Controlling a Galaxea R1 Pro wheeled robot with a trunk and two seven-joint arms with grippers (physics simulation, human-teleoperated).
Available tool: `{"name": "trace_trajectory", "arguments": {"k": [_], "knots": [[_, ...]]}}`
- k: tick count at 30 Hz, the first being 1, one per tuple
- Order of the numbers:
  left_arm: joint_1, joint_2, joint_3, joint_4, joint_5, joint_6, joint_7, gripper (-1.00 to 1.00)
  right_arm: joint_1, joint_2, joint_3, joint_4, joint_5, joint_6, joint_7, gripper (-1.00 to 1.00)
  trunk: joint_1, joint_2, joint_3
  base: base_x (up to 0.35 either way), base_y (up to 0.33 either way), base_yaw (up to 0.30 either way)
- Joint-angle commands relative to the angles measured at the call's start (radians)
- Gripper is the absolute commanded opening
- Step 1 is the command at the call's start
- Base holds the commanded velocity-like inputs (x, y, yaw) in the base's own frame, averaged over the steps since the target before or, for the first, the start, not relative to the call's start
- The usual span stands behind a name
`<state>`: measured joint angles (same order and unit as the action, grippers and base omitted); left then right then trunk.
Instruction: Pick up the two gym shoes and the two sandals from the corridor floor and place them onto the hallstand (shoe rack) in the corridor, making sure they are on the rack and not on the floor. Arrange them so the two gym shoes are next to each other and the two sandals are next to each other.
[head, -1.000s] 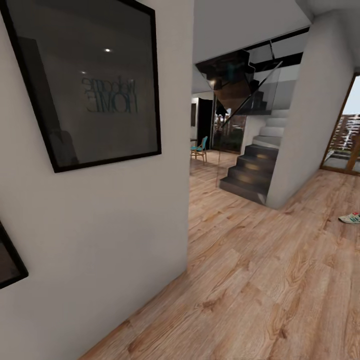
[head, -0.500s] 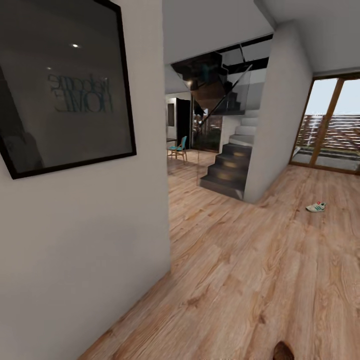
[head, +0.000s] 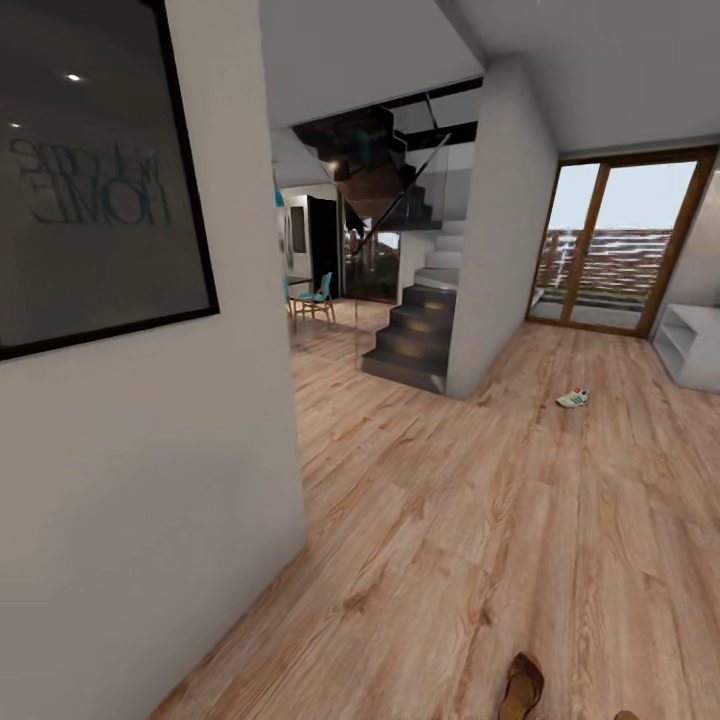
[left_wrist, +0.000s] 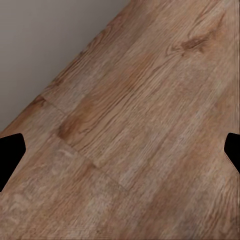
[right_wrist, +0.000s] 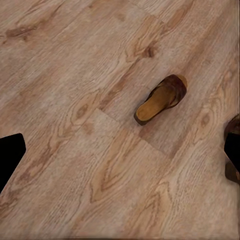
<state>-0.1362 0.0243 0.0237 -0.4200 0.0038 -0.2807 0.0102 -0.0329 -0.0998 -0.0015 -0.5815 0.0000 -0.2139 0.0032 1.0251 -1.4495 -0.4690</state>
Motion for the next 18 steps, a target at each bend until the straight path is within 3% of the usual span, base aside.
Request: {"name": "trace_trajectory", "arguments": {"k": [1,10,18], "knots": [[0.0,0.0,0.001,0.001,0.0,-0.003,0.0,1.0,-0.001,0.0,0.0,0.001,0.0,-0.003,0.0,1.0,0.0,-0.001,-0.001,0.0,0.0,-0.277],[0.0,0.0,0.001,0.032,0.0,-0.007,-0.002,1.0,-0.001,0.006,0.001,-0.003,-0.002,-0.008,0.0,1.0,0.0,-0.001,-0.001,0.0,0.0,-0.277],[0.0,0.012,0.016,0.057,-0.005,-0.082,-0.002,1.0,-0.001,0.01,0.003,-0.008,-0.003,-0.034,0.0,1.0,0.0,-0.001,-0.001,0.0,0.0,-0.277]]}}
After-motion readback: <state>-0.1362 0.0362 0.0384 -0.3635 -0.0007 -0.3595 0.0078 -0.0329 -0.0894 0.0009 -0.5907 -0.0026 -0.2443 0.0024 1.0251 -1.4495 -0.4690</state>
